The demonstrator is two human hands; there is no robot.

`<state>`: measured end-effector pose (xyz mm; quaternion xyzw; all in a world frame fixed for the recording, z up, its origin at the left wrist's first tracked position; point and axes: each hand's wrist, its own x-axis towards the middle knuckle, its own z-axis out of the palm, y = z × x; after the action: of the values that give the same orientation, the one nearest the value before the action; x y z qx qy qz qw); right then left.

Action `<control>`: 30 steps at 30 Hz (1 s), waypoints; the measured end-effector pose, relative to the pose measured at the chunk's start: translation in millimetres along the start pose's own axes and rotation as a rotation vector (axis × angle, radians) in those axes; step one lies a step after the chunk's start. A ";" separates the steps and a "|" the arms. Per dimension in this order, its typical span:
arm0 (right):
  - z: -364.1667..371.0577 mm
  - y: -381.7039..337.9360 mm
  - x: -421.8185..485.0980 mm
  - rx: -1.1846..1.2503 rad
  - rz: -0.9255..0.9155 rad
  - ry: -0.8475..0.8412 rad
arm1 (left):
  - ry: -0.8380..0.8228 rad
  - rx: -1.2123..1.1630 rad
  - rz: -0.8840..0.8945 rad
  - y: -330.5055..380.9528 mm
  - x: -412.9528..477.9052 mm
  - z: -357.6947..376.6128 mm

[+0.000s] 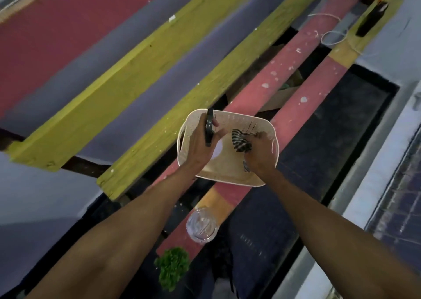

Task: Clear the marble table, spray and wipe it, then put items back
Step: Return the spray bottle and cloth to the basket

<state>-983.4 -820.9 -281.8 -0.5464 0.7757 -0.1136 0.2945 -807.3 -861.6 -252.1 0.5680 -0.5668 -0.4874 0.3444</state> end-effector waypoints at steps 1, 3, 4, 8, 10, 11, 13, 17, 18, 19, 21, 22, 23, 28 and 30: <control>6.9 4.5 3.0 -0.021 -0.011 -0.036 | -0.037 0.047 -0.024 -8.8 1.2 0.7; 15.6 10.7 6.2 -0.064 -0.008 -0.123 | -0.115 0.133 -0.089 -21.1 -0.5 -1.1; 19.5 12.3 6.5 -0.077 0.003 -0.174 | -0.152 0.149 -0.125 -26.5 -2.8 -3.7; 22.4 13.4 -0.2 -0.098 -0.002 -0.261 | -0.256 0.196 -0.145 -29.7 -3.5 -16.9; 20.1 8.1 -5.7 -0.064 -0.015 -0.244 | -0.318 0.303 -0.122 -26.3 -2.1 -25.2; 16.7 5.1 -8.2 -0.049 -0.023 -0.230 | -0.349 0.379 -0.109 -24.3 -1.3 -28.2; 9.3 -6.9 -20.0 0.004 -0.047 -0.168 | -0.402 0.481 -0.107 -20.8 -6.7 -40.7; -8.1 -37.7 -64.3 0.159 -0.054 0.123 | -0.393 0.446 -0.115 -7.3 -27.9 -74.4; -9.2 -46.2 -79.9 0.189 -0.071 0.214 | -0.328 0.399 -0.104 -3.3 -36.6 -86.2; -8.3 -54.7 -95.8 0.207 -0.098 0.321 | -0.236 0.336 -0.076 -1.1 -46.3 -98.4; 3.2 -74.3 -133.2 0.228 -0.187 0.487 | 0.013 0.221 -0.032 -4.5 -75.7 -126.2; 14.2 -84.8 -153.5 0.237 -0.257 0.496 | 0.153 0.190 -0.044 -10.1 -95.1 -140.1; 27.3 -92.4 -170.0 0.246 -0.334 0.449 | 0.273 0.174 -0.084 -18.5 -114.2 -150.9; 105.1 -109.4 -196.0 0.162 -0.338 -0.056 | 0.364 0.182 -0.336 -90.5 -200.0 -179.1; 127.9 -112.9 -186.3 0.110 -0.267 -0.181 | 0.353 0.193 -0.395 -114.6 -216.8 -178.3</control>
<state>-778.2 -674.4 -265.9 -0.6357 0.6592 -0.1446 0.3748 -578.2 -664.2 -273.5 0.7738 -0.4200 -0.3825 0.2803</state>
